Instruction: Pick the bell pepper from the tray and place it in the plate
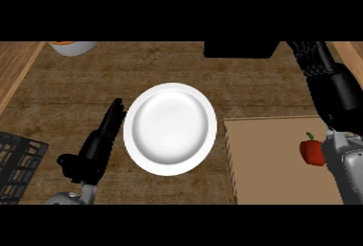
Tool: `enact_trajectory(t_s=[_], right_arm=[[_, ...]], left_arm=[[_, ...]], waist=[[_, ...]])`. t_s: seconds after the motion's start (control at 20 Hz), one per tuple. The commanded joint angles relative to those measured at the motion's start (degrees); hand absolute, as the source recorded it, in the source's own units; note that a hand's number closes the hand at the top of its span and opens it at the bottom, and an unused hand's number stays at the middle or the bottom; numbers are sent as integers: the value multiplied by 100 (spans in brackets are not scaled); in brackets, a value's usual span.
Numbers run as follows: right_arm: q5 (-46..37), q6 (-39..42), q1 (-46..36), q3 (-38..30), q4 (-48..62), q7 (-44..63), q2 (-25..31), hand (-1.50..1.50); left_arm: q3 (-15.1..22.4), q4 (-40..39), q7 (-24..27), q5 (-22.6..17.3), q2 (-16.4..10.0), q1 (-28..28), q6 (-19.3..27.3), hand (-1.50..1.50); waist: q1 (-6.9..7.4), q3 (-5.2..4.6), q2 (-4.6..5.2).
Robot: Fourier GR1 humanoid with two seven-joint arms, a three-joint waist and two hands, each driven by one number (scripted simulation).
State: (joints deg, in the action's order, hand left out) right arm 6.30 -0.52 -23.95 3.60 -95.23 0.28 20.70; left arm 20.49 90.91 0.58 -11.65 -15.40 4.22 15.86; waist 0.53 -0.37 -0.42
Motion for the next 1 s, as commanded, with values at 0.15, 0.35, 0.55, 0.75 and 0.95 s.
enact_trajectory(t_s=[0.15, 0.35, 0.55, 0.75, 0.95], right_arm=[[1369, -917, 570, -1662, 7, 23, -665, -150], [95, -2386, 1304, -2470, 558, -94, -256, -150], [-73, -3552, 1708, -2606, -67, -1296, -1571, -150], [492, -3979, 2813, -1954, -1070, -2197, -2040, -150], [-104, -3341, 3869, -1415, -2329, -1008, -1949, -150]], left_arm=[[-678, -246, 212, 581, -1035, -441, 240, 0], [-835, -367, 319, 803, -1435, -866, 321, 0], [-1104, -523, 488, 597, -1599, -851, 78, 0], [-1037, -520, 642, 749, -1460, -969, 116, 0], [-1216, -493, 658, 800, -1519, -928, -117, 0]], waist=[[-178, 73, 1], [-236, 36, 33], [-174, 39, 20], [-142, 42, 16], [-113, 34, 24]])
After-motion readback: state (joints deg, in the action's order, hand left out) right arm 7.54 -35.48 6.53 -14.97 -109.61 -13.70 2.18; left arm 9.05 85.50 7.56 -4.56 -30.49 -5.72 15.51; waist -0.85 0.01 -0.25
